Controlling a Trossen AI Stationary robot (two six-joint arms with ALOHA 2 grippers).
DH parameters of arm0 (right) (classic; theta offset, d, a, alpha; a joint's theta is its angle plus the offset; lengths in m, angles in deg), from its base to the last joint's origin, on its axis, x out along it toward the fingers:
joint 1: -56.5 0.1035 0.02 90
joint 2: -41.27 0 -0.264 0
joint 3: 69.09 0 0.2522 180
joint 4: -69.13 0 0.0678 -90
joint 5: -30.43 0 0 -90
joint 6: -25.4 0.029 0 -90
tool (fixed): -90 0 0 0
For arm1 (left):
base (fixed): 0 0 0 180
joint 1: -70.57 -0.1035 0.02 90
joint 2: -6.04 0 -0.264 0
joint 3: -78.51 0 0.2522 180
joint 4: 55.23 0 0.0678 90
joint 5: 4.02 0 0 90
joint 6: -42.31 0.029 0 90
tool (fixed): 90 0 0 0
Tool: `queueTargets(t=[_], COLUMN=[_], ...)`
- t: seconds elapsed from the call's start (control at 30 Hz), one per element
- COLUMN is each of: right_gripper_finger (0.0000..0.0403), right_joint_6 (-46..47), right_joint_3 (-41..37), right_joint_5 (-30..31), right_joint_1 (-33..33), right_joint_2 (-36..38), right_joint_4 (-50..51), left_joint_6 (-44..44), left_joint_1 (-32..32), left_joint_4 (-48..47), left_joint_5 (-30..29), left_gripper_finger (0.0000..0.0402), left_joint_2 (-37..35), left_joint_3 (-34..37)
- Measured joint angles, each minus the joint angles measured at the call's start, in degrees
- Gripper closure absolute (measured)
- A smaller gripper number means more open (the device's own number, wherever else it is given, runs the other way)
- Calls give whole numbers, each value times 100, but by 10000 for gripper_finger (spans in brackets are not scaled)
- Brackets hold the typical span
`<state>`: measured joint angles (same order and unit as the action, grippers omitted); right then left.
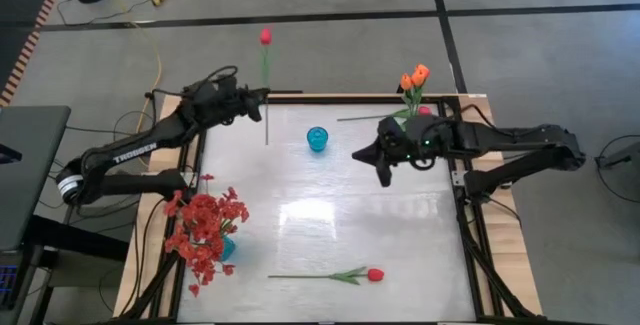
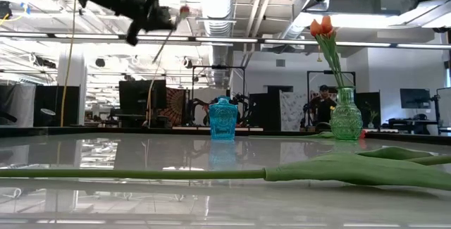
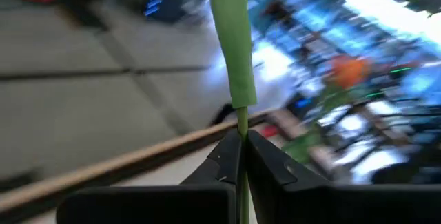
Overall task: Sort flowers into vase by color
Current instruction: Put the top left red tulip into the top blue vase
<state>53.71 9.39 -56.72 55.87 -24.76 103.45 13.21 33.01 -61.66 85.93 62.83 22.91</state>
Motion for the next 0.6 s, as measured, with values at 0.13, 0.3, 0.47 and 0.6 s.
queueTargets(t=[0.13, 0.3, 0.47, 0.6], right_gripper_finger=[379, 379, 378, 378], right_joint_6=[33, 395, 583, 621], right_joint_3=[278, 327, 327, 327], right_joint_5=[637, 921, 951, 947], right_joint_1=[205, 434, 657, 709], right_joint_2=[-234, -250, -252, -252], right_joint_4=[21, 50, 355, 554], left_joint_6=[155, 318, 610, 622], left_joint_1=[60, 277, 689, 869], left_joint_4=[1321, 2940, 4522, 5598], left_joint_5=[612, 1205, 1482, 1367], left_gripper_finger=[401, 401, 401, 401], left_joint_2=[408, 1385, 2448, 3239], left_joint_3=[-2, -4, -5, -7])
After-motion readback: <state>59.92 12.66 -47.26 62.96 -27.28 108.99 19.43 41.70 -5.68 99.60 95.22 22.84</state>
